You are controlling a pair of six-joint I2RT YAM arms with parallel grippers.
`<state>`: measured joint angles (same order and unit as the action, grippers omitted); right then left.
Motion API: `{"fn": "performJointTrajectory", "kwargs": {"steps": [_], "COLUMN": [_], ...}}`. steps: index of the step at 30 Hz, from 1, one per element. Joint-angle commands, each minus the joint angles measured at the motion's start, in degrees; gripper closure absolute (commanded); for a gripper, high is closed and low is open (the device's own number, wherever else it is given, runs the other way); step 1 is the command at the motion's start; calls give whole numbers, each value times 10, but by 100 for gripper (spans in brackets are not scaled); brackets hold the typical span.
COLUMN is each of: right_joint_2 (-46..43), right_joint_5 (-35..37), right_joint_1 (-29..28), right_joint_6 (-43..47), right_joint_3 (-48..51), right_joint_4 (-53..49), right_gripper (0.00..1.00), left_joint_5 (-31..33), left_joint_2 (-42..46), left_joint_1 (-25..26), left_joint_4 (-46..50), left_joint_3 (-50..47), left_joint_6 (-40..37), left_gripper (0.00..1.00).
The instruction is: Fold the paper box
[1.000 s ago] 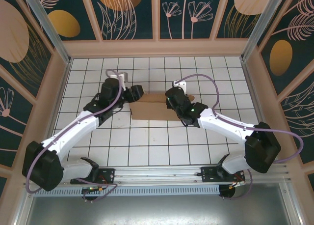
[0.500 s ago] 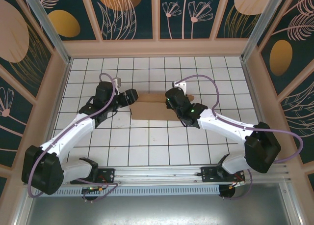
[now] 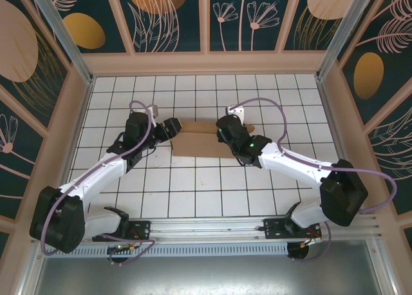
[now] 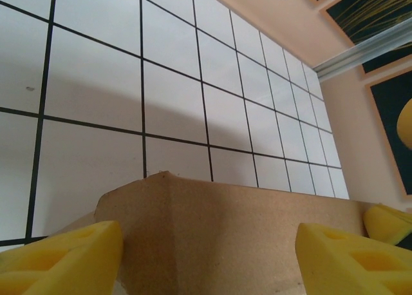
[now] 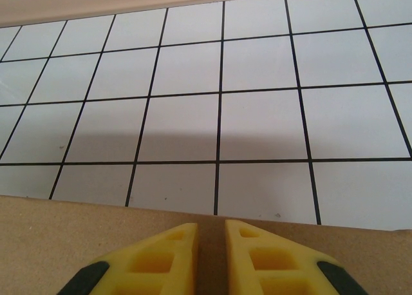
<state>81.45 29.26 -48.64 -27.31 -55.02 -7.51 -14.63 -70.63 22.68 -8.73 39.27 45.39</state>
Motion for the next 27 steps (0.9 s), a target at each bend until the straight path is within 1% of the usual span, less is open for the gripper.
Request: {"fn": "performJointTrajectory", "kwargs": {"steps": [1,5,8,11,13,14,16,18,19,21,22,24,25,26,27], "right_joint_2": [36,22,11,-1,-18,-28,-39,-52,-61,-92,-112,-143,-148,-152,-155], "right_joint_5": [-73,-79,-78,-89,-114,-137,-188,-211,-222,-248,-243,-215,-214,-230,-253], "right_joint_1": [-16,-15,-10,5,16,27,56,78,83,80,74,65,68,68,69], "right_joint_6": [-4,26,51,84,116,132,150,167,182,250,283,320,333,358,381], "right_joint_3": [13,-19,-52,-88,-97,-98,-107,-110,-102,-55,-26,11,12,4,-5], "right_joint_4": [-92,-107,-128,-148,-143,-138,-134,-108,-88,-9,32,96,102,88,74], "right_gripper": [79,70,62,54,46,43,42,44,45,51,53,53,53,53,53], "left_joint_5": [-35,51,94,139,137,134,129,128,124,93,94,141,134,102,74], "left_joint_2": [-2,22,25,40,61,68,76,85,91,103,109,112,112,111,112], "left_joint_1": [6,6,7,6,6,6,6,6,6,6,6,6,6,6,6], "left_joint_4": [-23,87,145,158,132,123,114,101,94,73,61,55,66,88,100], "left_joint_3": [-15,45,89,107,101,100,102,107,109,106,104,110,115,124,125], "left_joint_6": [19,-53,-101,-146,-177,-196,-223,-249,-264,-315,-332,-340,-378,-439,-482], "left_gripper": [30,27,26,26,25,25,25,25,24,24,24,25,25,29,35]}}
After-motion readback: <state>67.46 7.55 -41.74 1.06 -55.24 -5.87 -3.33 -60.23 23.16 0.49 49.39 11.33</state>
